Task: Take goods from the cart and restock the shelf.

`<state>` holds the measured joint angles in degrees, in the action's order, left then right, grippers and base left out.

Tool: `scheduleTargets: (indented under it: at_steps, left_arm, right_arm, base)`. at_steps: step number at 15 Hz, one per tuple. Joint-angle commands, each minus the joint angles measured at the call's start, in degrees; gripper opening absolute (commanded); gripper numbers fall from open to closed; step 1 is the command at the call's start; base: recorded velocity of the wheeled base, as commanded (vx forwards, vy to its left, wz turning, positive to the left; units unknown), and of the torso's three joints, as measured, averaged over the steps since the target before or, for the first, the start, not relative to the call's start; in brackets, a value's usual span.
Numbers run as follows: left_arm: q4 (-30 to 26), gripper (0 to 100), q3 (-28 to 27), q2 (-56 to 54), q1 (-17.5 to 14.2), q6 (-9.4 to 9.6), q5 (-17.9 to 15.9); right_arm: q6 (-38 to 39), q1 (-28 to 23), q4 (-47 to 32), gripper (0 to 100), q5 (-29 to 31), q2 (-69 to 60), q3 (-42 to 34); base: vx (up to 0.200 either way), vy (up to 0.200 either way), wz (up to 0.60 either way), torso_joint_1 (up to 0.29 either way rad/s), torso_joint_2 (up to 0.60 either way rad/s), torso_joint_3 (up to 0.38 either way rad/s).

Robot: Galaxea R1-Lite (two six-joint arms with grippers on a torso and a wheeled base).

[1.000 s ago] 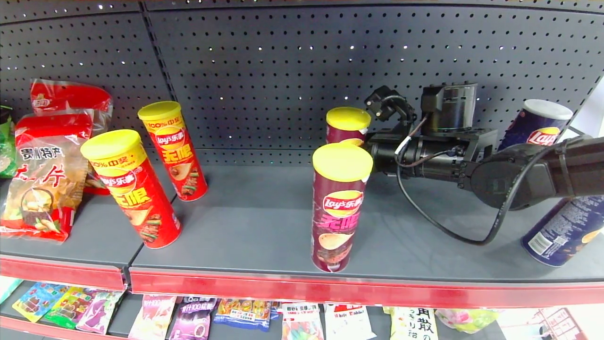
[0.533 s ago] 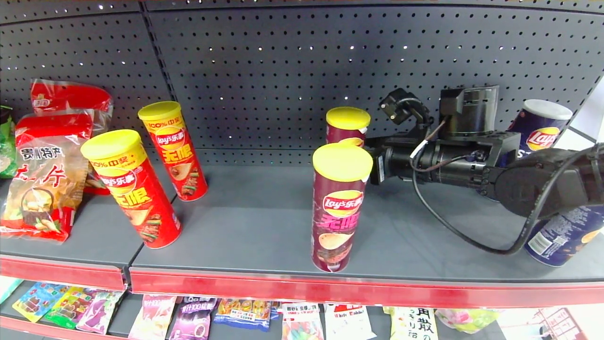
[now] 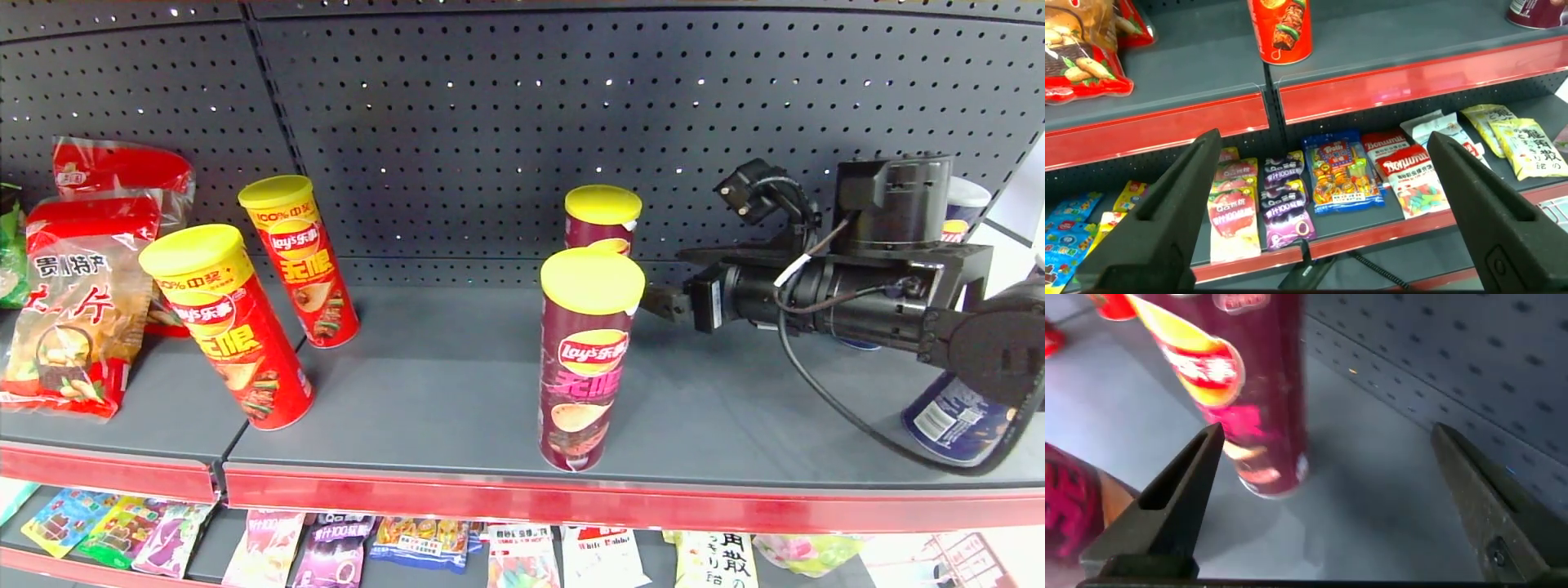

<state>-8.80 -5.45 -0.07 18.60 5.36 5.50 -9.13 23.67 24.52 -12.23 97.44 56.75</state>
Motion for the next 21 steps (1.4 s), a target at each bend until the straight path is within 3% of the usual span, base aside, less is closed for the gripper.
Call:
scheduleTargets:
  at_steps: [1, 6, 8, 10, 12, 13, 14, 17, 21]
  left_arm:
    - [0.0, 100, 0.0, 0.1, 0.0, 0.0, 0.0]
    - [0.0, 100, 0.0, 0.1, 0.0, -0.09, 0.0]
    - [0.0, 100, 0.0, 0.8, 0.0, -0.18, -0.1]
    - [0.0, 100, 0.0, 1.9, 0.0, -0.18, -0.1]
    - [0.0, 100, 0.0, 4.5, 0.0, -0.18, -0.2]
    - [0.0, 100, 0.0, 5.2, 0.1, -0.18, -0.4]
    - [-0.1, 100, 0.0, 6.5, 0.1, -0.18, -1.8]
    - [0.0, 100, 0.0, 7.9, 0.1, -0.18, -3.1]
    - [0.0, 100, 0.1, 8.2, 0.2, -0.18, -3.9]
  right_arm:
    - [0.0, -0.4, 0.0, 100, 1.3, -3.2, -2.5]
    - [2.0, 3.7, 0.0, 100, 10.0, -17.2, -18.0]
    - [3.2, 5.4, 0.0, 100, 13.0, -28.9, -30.1]
    - [3.2, 5.1, 0.0, 100, 13.2, -41.7, -38.9]
    - [2.9, 0.5, -3.2, 100, 17.2, -56.2, -45.8]
    - [2.9, -1.3, -6.1, 100, 18.0, -59.4, -46.4]
    - [3.0, -5.6, -15.8, 100, 18.3, -67.5, -45.7]
    - [2.9, -7.4, -33.0, 100, 18.6, -82.2, -43.1]
    - [1.2, -7.5, -38.8, 100, 18.7, -87.4, -42.3]
  base:
    - [0.0, 0.0, 0.0, 0.0, 0.0, 0.0]
    - [0.0, 0.0, 0.0, 0.0, 0.0, 0.0]
    - [0.0, 0.0, 0.0, 0.0, 0.0, 0.0]
    - [0.0, 0.0, 0.0, 0.0, 0.0, 0.0]
    - [0.0, 0.0, 0.0, 0.0, 0.0, 0.0]
    - [0.0, 0.0, 0.0, 0.0, 0.0, 0.0]
    - [0.0, 0.0, 0.0, 0.0, 0.0, 0.0]
    - [0.0, 0.0, 0.0, 0.0, 0.0, 0.0]
    - [0.0, 0.0, 0.0, 0.0, 0.0, 0.0]
